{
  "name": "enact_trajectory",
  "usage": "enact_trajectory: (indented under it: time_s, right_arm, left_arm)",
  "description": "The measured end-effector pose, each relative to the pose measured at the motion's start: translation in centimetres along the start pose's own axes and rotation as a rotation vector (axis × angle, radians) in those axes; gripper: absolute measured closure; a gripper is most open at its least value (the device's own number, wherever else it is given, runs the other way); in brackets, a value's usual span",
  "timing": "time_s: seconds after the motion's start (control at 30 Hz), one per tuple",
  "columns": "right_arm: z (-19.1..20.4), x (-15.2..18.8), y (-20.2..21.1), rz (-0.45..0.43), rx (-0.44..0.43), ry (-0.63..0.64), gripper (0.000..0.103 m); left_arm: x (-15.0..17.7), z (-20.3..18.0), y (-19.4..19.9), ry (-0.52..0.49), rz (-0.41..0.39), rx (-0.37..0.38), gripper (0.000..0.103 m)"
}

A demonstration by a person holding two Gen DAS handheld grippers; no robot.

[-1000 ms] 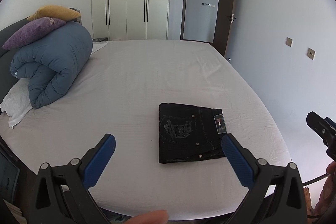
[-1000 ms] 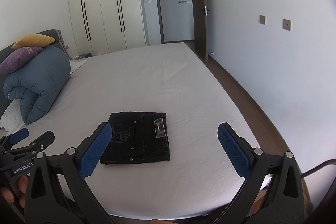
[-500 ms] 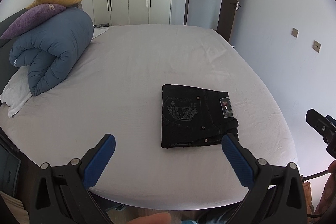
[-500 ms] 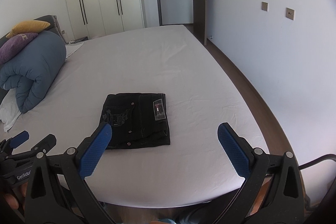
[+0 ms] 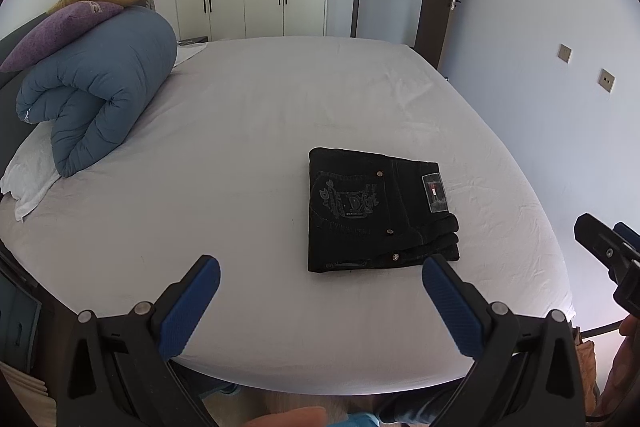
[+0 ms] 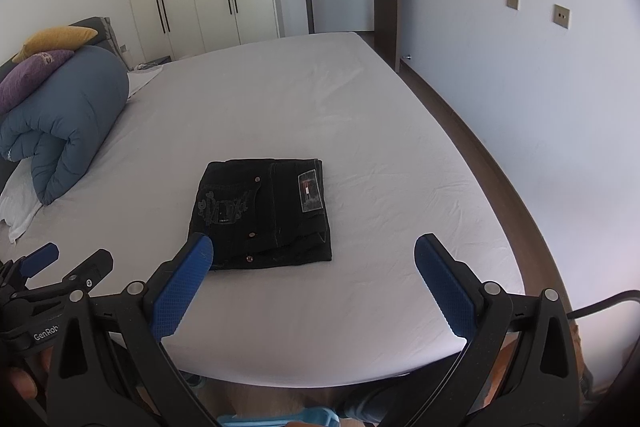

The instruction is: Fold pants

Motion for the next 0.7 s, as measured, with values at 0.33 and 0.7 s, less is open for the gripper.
enact_trajectory:
  time_s: [0.33,0.7]
  right_arm:
    - [0.1,0.5,-0.8,0.009,-0.004,-0.009,0.000]
    - [0.0,0.9,-1.2,0.012,-0.004,-0.015,0.000]
  left_arm:
    - [0.2,-0.4,-0.2,-0.009,0.008,0.000,0.000]
    - [0.3,-0.6,-0.5,-0.019,0.014,0.004,0.000]
Point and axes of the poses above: each gripper's, at about its wrist camera, not at the fingertips, and y roughly against the way its jaws point, z to its left, x to its underside, the point moved 4 cm from there along -y, roughly the way its jaws point, and after that the axes turned 13 degrees about -y, right-handed, at the moved point
